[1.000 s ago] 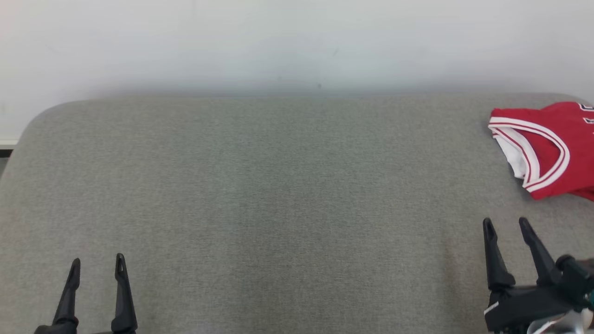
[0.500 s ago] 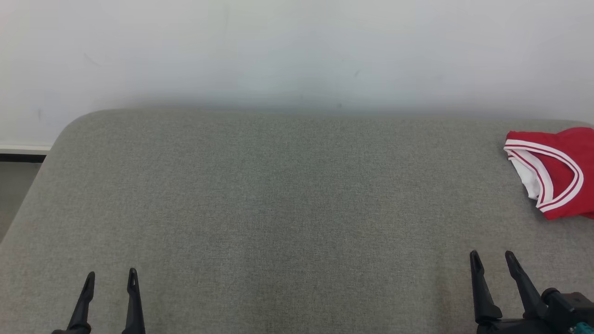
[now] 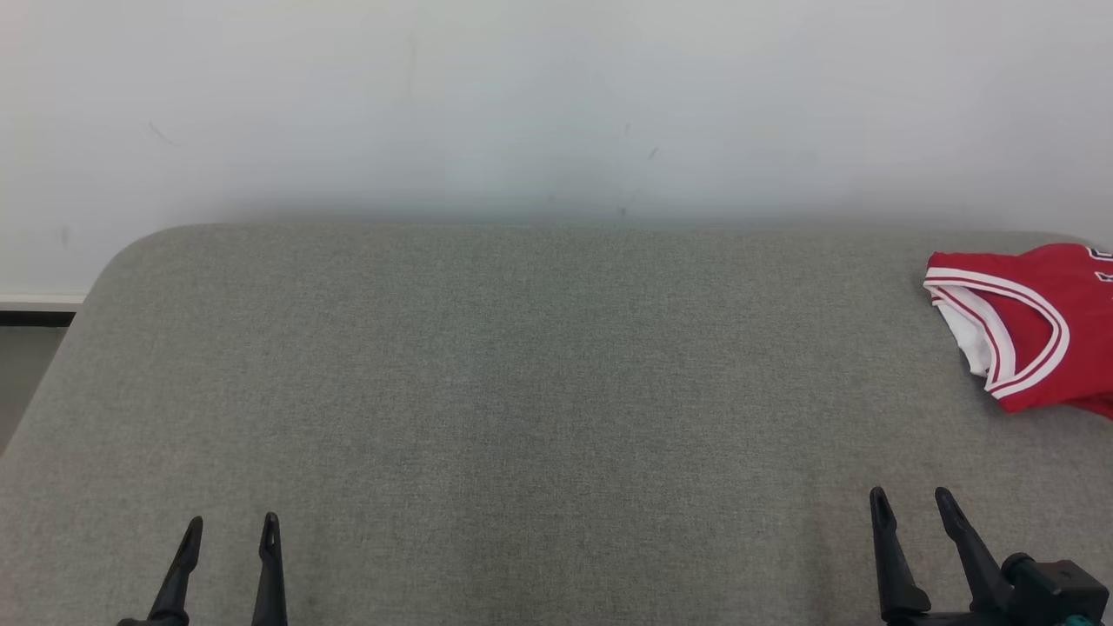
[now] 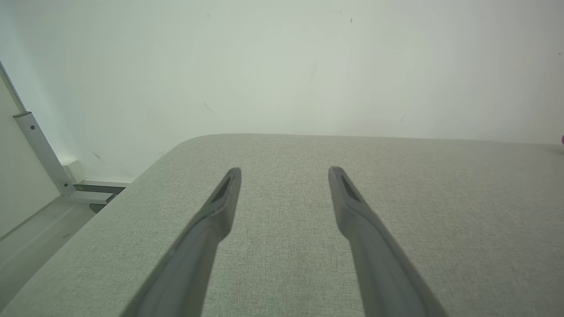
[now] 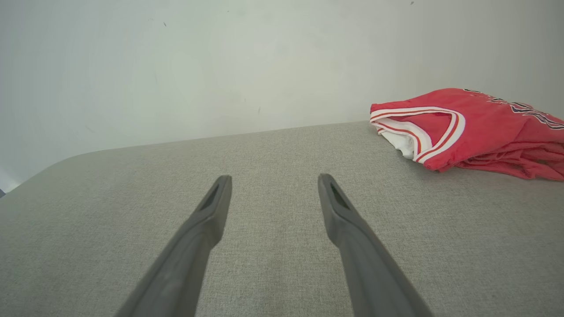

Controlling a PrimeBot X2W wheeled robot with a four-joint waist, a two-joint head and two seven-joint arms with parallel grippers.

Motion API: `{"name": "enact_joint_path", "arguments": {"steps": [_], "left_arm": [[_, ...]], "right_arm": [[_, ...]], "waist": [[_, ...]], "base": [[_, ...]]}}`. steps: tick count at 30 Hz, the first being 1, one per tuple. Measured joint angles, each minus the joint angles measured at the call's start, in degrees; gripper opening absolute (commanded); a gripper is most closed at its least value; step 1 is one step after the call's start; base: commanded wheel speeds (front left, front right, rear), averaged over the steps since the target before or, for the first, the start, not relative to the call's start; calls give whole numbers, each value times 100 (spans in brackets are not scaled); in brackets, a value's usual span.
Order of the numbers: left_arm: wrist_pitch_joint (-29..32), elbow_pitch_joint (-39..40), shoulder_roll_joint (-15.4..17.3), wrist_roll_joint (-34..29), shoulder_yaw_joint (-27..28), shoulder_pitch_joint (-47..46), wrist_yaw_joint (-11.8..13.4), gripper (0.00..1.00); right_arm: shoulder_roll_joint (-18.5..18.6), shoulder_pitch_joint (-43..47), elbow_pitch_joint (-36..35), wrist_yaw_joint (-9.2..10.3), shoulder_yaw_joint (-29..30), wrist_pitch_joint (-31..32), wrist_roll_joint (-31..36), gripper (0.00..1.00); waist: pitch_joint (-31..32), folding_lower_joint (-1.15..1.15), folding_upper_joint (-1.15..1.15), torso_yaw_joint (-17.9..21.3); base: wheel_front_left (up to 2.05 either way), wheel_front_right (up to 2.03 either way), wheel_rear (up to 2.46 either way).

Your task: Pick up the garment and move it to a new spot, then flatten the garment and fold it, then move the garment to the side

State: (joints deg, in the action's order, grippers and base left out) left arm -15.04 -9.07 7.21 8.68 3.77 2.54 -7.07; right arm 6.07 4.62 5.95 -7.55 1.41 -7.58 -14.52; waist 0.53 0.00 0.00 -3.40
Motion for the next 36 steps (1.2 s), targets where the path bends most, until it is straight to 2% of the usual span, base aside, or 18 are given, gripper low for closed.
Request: {"name": "enact_joint_path", "arguments": {"steps": [7, 8, 12, 36], "left_arm": [[0, -64, 47, -1, -74, 2, -4, 100], [2, -111, 33, 2, -76, 5, -4, 0], [58, -314, -44, 58, -94, 79, -4, 0], [664, -375, -149, 2403, 3, -87, -4, 0]], "right_arm": [[-12, 3, 66, -1, -5, -2, -1, 100], [-16, 11, 115, 0, -11, 1, -1, 0], [-48, 88, 322, 0, -21, 27, -38, 0], [-126, -172, 470, 0, 119, 414, -2239, 0]], "waist": [[29, 0, 0, 53], [29, 0, 0, 54], [29, 0, 0, 58], [10, 0, 0, 110]], "base": [[0, 0, 0], [0, 0, 0], [0, 0, 0], [0, 0, 0]]}}
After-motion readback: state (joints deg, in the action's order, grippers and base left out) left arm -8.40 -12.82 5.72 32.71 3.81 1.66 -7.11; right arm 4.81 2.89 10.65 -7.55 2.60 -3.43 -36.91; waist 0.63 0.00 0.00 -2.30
